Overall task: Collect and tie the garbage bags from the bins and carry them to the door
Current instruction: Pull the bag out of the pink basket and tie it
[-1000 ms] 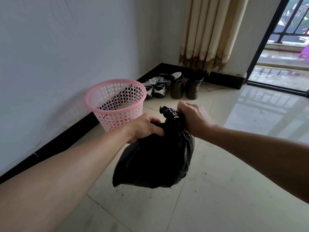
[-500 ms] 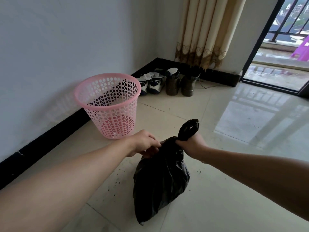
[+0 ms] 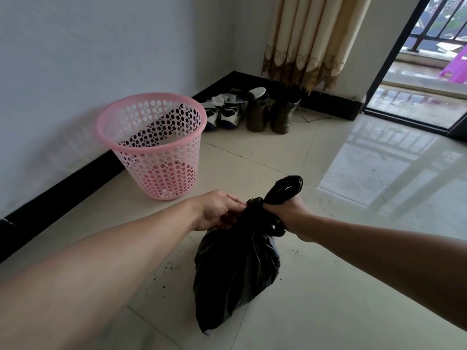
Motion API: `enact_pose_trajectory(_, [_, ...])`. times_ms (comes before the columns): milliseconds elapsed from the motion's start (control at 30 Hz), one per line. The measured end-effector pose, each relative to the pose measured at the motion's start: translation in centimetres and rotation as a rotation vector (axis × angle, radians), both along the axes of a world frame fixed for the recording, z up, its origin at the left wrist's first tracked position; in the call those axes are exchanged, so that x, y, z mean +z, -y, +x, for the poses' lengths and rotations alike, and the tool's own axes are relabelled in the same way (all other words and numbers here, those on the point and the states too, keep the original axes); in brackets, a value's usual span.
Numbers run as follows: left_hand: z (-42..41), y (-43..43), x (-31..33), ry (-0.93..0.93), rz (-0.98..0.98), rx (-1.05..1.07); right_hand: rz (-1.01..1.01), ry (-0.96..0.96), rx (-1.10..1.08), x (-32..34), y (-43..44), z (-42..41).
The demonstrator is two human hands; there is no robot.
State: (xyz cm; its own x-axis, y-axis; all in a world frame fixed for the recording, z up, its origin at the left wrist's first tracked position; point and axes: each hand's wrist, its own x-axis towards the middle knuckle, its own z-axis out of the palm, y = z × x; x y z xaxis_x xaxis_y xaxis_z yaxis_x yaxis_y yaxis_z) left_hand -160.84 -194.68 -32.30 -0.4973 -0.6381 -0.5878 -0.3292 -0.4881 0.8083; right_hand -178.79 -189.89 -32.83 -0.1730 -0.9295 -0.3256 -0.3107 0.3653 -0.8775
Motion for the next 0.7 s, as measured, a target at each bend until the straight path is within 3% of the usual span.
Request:
enact_pose_trajectory(133, [0.0,-0.2,-0.2,0.0,0.006,0.044,-0.012,-0.042,0.065,0.2,0.3,-0.1])
enact_pose_trajectory(400, [0.6,-0.2,0.8,0.016,0.076,0.079,0.055,0.054,0.155,1.4,0.6,-0.6])
enact_pose_trajectory(700, [1.0,-0.2,0.9,0.175,-0.141,0.118,0.187,0.005,0.214,2.6,0.8,-1.8])
